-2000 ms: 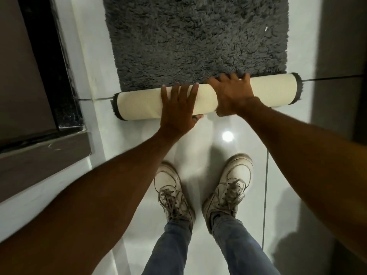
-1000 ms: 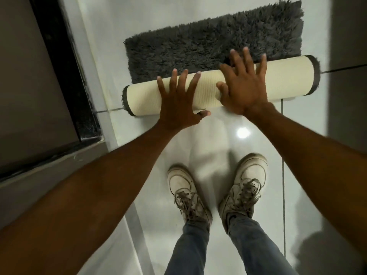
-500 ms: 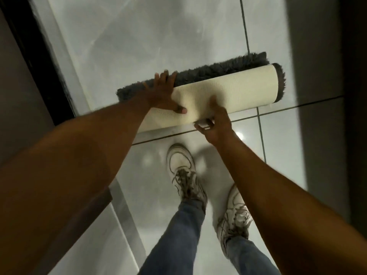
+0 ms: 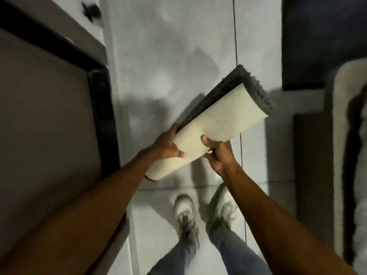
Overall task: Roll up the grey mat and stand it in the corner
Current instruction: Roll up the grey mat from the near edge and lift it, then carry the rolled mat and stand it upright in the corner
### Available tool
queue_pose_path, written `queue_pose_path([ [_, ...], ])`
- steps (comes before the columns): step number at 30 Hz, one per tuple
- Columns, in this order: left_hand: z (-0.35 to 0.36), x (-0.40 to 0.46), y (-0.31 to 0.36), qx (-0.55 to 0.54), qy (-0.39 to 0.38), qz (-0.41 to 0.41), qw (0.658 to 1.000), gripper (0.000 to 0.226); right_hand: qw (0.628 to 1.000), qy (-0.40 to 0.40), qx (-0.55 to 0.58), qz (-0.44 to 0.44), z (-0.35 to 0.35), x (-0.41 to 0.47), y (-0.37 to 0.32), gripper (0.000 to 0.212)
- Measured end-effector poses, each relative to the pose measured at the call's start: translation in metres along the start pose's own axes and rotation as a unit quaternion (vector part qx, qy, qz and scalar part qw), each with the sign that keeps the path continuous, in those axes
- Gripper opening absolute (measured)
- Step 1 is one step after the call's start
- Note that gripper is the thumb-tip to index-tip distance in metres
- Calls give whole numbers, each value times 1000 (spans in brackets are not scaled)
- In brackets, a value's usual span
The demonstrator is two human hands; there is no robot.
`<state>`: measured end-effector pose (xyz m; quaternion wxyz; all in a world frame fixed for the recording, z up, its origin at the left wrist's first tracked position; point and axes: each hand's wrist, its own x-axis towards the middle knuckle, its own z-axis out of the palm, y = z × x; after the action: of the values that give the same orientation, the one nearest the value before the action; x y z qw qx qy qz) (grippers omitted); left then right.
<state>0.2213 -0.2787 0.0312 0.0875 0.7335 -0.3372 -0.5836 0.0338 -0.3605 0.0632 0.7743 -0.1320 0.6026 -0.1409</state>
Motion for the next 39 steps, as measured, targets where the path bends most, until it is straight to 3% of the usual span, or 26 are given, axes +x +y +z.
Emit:
queue_pose_path([
  [4,-108,6,86,-74,153,64,983,110,985,-74,-116,-105,96,16,-138,95],
  [9,-236,52,162,-175,268,111,941,123,936,-131,-251,-210,212,54,-269,107],
  [16,-402,109,209,-272,398,175,858,105,855,-193,-367,-311,378,104,-385,106],
  [21,-512,161,200,-274,454,163,832,104,790,-256,-395,-394,504,152,-431,121],
  [24,-563,189,187,-300,439,85,843,98,784,-266,-407,-387,563,186,-437,117],
  [28,-624,210,185,-357,432,96,823,112,785,-219,-452,-363,624,221,-445,102],
  [30,-653,220,182,-365,424,84,824,104,768,-216,-465,-383,653,239,-450,102],
  [35,-701,246,181,-263,467,23,844,75,743,-157,-517,-395,719,265,-458,108],
  [39,-702,256,197,-240,524,-48,816,72,749,-97,-536,-378,742,271,-457,111],
])
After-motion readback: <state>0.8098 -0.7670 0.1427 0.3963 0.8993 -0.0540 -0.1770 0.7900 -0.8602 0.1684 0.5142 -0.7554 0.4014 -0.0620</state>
